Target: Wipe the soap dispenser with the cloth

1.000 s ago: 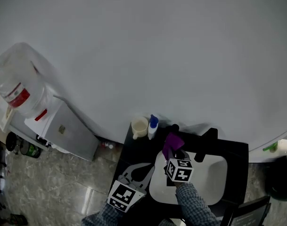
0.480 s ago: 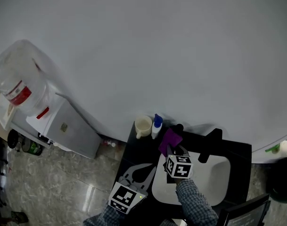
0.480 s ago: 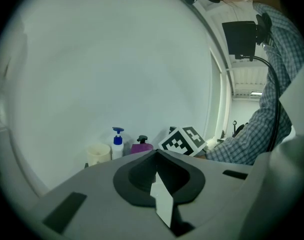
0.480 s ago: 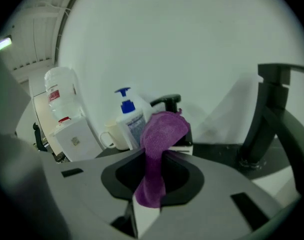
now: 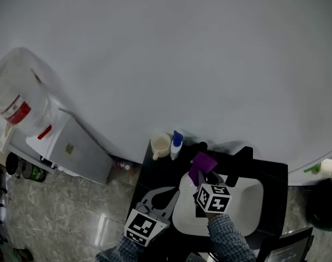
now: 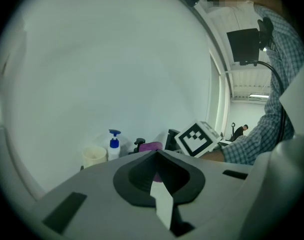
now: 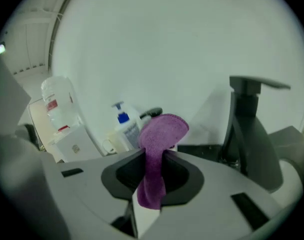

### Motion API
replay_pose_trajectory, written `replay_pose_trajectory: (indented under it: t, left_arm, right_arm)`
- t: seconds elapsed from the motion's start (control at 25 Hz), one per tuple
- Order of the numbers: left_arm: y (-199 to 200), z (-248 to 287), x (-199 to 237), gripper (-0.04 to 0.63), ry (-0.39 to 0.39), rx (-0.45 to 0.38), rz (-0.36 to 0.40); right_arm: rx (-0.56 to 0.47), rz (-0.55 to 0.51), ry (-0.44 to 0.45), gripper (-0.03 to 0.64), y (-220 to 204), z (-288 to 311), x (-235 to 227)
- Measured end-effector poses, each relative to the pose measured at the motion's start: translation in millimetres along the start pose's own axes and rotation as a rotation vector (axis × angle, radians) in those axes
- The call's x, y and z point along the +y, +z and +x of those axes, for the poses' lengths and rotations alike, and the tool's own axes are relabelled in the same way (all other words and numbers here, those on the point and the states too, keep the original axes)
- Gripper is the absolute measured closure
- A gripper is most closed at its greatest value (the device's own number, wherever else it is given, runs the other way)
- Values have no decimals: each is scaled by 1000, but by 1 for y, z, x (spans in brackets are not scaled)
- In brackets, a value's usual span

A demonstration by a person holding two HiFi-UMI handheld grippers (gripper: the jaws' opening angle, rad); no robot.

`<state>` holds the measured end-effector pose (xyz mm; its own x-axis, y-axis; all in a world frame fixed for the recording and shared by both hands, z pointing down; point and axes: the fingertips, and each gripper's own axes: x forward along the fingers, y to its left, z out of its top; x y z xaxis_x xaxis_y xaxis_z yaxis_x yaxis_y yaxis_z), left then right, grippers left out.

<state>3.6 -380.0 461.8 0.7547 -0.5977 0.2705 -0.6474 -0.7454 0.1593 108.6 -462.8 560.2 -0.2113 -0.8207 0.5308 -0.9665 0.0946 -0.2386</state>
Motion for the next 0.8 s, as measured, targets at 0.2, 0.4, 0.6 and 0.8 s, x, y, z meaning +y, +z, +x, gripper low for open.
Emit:
replay_pose_trajectory:
  t: [0.2, 0.4, 0.6, 0.8]
  left_arm:
    - [12, 9, -10, 594, -33, -16, 19]
    - [8, 11, -20, 594, -53, -7, 18]
    - [1, 7, -20, 594, -51, 3, 14]
    - [-6, 3, -17, 594, -43, 12, -3]
  right_arm:
    - [-223, -43, 181, 534, 83, -34, 39]
    - [-133, 36, 155, 534, 93, -5, 20]
    - [-29, -9, -36, 534, 71, 12, -33]
    - [114, -115, -147, 534, 40, 25, -57]
